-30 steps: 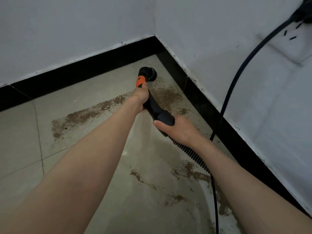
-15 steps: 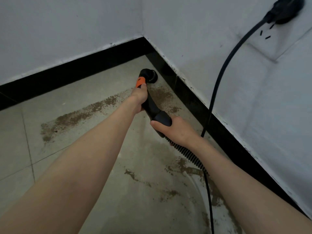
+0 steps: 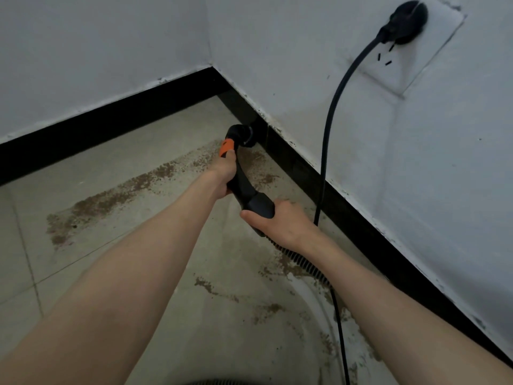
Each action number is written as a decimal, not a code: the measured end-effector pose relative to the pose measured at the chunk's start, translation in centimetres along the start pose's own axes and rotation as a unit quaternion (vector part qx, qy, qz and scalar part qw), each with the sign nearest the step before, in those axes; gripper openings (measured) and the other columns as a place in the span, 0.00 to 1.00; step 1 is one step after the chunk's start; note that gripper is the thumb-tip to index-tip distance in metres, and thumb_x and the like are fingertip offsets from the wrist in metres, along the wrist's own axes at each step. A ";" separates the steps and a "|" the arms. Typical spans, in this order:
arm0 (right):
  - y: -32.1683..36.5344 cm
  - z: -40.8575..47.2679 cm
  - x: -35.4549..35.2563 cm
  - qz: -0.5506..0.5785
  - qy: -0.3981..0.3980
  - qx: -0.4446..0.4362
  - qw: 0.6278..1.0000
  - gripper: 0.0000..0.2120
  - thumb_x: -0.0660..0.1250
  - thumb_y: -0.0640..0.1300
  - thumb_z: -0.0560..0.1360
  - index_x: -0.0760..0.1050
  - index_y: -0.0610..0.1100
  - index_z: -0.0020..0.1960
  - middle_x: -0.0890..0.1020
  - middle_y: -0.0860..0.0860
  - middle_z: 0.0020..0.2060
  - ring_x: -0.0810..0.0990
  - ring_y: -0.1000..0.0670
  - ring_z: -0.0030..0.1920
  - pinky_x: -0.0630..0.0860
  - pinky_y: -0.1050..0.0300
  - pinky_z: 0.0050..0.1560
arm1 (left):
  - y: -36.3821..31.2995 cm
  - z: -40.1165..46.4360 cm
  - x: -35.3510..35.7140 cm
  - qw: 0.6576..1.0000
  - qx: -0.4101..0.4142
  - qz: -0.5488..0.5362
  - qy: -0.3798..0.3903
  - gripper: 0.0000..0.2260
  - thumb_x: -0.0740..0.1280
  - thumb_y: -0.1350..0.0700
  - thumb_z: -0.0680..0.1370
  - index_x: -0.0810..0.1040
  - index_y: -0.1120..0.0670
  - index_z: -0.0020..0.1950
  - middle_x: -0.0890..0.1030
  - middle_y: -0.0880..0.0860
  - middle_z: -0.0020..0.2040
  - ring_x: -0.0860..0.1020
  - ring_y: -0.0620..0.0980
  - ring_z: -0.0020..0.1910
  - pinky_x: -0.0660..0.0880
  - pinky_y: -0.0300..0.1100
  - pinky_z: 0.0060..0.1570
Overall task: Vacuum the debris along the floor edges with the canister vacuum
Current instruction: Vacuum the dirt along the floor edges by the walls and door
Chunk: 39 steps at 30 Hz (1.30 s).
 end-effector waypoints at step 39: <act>18.1 -13.0 18.1 -0.259 0.198 -0.248 0.912 0.25 0.62 0.67 0.74 0.69 0.44 0.52 0.77 0.48 0.43 0.78 0.47 0.43 0.73 0.54 0.41 | 14.4 -18.1 -31.2 0.946 -0.109 -0.233 -0.196 0.27 0.51 0.42 0.82 0.60 0.61 0.73 0.71 0.62 0.66 0.72 0.60 0.64 0.71 0.52 0.52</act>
Point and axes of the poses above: each hand's wrist, its own z-axis towards the middle knuckle, its own x-axis out of the palm, y = z × x, the point moved 4 cm from there along z, towards the middle knuckle
